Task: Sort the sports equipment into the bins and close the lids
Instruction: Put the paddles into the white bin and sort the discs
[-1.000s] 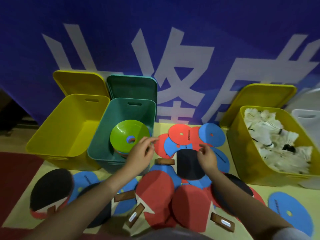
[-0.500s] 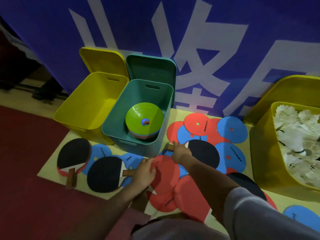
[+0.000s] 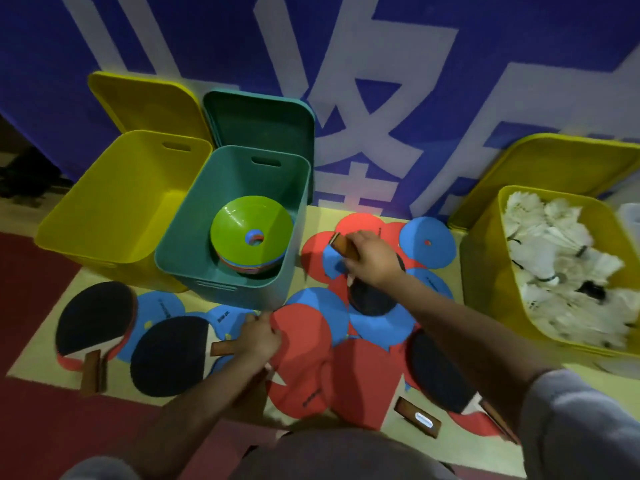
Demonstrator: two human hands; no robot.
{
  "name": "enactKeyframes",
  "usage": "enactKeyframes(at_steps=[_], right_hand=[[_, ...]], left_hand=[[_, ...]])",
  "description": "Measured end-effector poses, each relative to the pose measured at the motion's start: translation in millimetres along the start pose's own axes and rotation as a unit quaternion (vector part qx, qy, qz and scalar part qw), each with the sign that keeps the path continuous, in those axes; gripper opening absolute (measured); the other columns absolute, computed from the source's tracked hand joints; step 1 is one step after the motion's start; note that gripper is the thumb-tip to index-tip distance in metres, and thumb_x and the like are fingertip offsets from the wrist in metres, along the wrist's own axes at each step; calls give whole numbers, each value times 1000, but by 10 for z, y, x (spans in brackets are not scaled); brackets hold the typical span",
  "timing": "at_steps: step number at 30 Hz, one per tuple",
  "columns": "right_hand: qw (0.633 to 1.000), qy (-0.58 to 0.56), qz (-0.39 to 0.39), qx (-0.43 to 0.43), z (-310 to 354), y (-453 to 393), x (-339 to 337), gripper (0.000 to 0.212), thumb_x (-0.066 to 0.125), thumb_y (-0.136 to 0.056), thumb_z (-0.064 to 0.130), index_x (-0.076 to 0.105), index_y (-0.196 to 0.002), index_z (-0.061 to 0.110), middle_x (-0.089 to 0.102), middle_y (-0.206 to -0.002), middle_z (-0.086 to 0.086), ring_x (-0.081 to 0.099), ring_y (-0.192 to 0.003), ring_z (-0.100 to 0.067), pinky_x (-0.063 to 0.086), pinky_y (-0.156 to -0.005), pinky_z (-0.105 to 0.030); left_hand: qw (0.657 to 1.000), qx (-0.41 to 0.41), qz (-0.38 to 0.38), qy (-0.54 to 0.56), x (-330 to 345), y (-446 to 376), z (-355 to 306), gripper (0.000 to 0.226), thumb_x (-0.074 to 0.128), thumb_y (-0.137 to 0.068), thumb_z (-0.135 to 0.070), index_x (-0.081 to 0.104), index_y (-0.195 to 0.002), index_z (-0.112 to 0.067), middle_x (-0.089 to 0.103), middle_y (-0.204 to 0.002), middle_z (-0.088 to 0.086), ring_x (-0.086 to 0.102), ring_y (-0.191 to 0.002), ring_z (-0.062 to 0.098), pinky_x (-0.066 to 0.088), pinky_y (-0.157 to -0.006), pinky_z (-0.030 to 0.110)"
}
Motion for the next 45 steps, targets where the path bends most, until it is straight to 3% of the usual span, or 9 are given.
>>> enactKeyframes(at_steps=[7,14,18,23,27,31,36,40,45], right_hand=[[949,-209,-180,152,-326,610,-594,21,74,-81,24,57,-91,20,62,-82,10,57,-75,-8,44,-66,-23],[931,-205,-100,287,-444,1400,229,11,63,-79,9,55,-86,11,65,-88,-4,63,-81,-22,44,-65,-30],[895,-238,1,377,-418,1575,701,47,62,-81,19,47,-125,17,64,-96,-5,63,-92,-27,39,-68,-28],[788,-385,-37,479,-309,1391,913,52,67,-86,23,43,-129,6,58,-113,-6,57,-110,-28,42,-88,-29],[751,-446,-69,482,-293,1210,1056,42,76,-80,21,51,-110,7,63,-114,-11,61,-97,-24,50,-88,-35],[738,-464,-97,480,-225,1172,1022,19,69,-87,16,50,-87,14,60,-97,-20,61,-69,-25,52,-58,-32],[712,-528,-47,460,-101,1133,1024,75,49,-98,10,-1,-146,38,55,-73,-19,55,-38,-22,45,-35,-27],[705,-521,-74,475,-108,1107,880,33,52,-92,7,28,-112,18,49,-63,-20,53,-42,-27,46,-46,-36],[724,-486,-175,458,-285,1173,797,32,60,-86,27,39,-109,31,61,-87,-22,61,-57,-30,54,-54,-45]], left_hand=[[995,37,15,-88,53,-146,-113,48,59,-86,-30,47,-122,-1,41,-131,17,41,-124,35,40,-97,40],[992,59,24,-112,58,-108,12,48,61,-85,-34,43,-124,-13,43,-130,13,37,-126,33,42,-94,41],[991,71,29,-113,71,-109,0,48,63,-83,-34,44,-122,-12,47,-128,14,40,-124,33,42,-93,40],[995,57,42,-73,31,-106,27,64,75,-74,-38,45,-125,-14,52,-123,17,48,-117,34,43,-95,39],[995,73,53,-30,-74,-36,41,70,78,-70,-39,46,-129,-17,51,-121,16,49,-115,34,43,-93,36],[987,137,62,61,-155,104,-41,65,73,-77,-29,43,-135,-27,41,-119,7,56,-105,28,47,-92,38],[964,185,73,178,-113,252,-147,54,66,-86,-25,42,-135,-33,58,-118,-5,58,-107,14,48,-87,30],[960,186,63,199,-190,290,-175,49,61,-91,-21,43,-136,-31,60,-114,-8,60,-109,16,49,-90,32],[934,232,27,270,-474,294,-403,55,57,-93,-10,39,-143,-21,49,-137,-6,48,-124,9,38,-101,22]])
Point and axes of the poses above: each hand's wrist, its own y-axis away from the middle knuckle, its own x-axis out of the palm, z = x × y, the point moved 5 cm from there along -y, towards the middle knuckle
